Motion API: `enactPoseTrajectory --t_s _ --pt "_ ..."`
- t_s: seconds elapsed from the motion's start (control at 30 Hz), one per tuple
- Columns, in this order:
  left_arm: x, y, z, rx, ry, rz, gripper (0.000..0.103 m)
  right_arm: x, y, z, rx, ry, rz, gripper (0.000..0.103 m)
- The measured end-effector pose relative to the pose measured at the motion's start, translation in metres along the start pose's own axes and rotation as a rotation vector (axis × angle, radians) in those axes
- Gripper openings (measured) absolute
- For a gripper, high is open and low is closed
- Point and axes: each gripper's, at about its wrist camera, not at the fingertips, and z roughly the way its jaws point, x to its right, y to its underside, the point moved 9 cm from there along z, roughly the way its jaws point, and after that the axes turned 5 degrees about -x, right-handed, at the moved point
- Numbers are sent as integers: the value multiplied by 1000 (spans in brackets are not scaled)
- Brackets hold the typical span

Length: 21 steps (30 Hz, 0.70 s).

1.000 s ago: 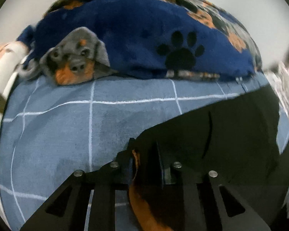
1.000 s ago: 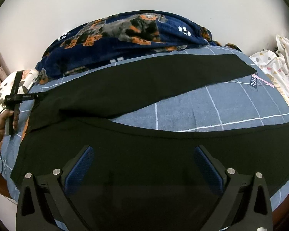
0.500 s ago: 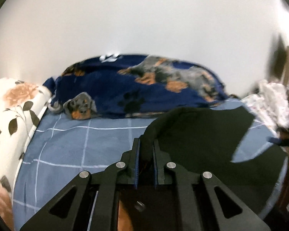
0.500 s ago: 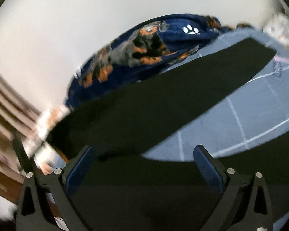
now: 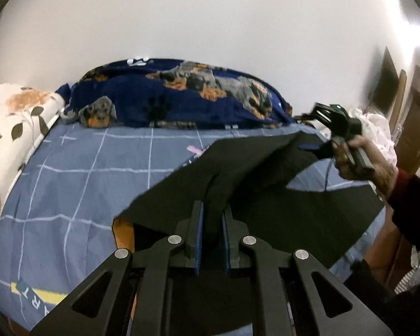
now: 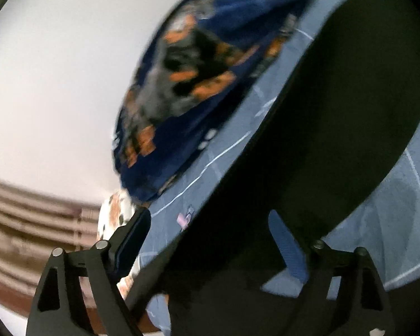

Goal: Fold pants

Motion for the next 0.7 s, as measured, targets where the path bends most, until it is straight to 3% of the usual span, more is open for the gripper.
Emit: enactPoseTrajectory --t_s 0.03,0.13,0.23,0.43,0.7 --pt "1 3 0 -8 2 -5 12 6 -4 5 -10 5 15 68" --pt "-1 9 1 -27 -13 -8 12 25 -10 13 -25 38 72 7" --pt "-9 8 1 -39 -30 -18 12 31 5 -3 13 23 54 7" --pt "-32 21 -1 -99 -56 -32 12 40 81 -58 51 66 -68 6" --pt "-44 70 3 -215 -80 -22 13 86 182 -86 23 109 -32 5"
